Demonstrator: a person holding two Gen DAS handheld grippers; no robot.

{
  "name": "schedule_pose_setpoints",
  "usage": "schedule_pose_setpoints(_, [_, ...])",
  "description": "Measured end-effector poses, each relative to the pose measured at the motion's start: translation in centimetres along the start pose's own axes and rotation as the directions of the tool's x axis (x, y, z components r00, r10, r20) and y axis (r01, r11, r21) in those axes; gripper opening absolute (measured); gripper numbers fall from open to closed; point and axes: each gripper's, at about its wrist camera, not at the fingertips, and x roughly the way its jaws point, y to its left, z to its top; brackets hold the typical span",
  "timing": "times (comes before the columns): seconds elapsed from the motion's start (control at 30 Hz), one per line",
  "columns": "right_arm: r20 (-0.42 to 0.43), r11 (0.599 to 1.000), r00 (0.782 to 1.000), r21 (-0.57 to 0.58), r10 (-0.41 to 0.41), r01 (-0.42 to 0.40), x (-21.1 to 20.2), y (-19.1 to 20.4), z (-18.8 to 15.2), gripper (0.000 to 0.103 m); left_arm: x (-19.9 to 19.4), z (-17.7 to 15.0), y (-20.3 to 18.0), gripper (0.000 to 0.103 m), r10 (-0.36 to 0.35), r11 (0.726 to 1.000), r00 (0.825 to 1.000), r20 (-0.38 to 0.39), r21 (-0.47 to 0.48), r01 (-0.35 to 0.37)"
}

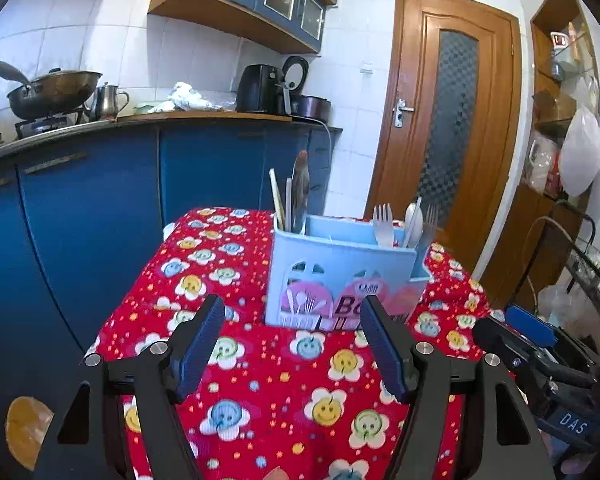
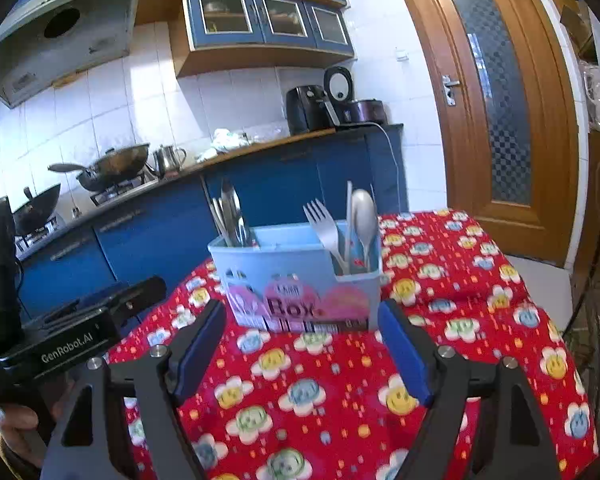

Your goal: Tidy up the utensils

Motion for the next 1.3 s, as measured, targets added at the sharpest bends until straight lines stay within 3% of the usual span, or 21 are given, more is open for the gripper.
schedule_pose_setpoints(0.4, [-0.010,0.998,0.998,0.003,-0.060,0.060,-0.1,-0.6,-2.8,0.086,1.0,-2.8,-0.4,0.072,0.045,0.999,0.999,-0.006,0.005,-0.045])
schedule_pose_setpoints(1.3, [-0.009,0.997,0.997,0.025,-0.071,0.071,0.1,-1.2,-3.2,0.086,1.8,-2.9,-0.4,0.072,0.074,0.997,0.997,-0.006,0.006,-0.074])
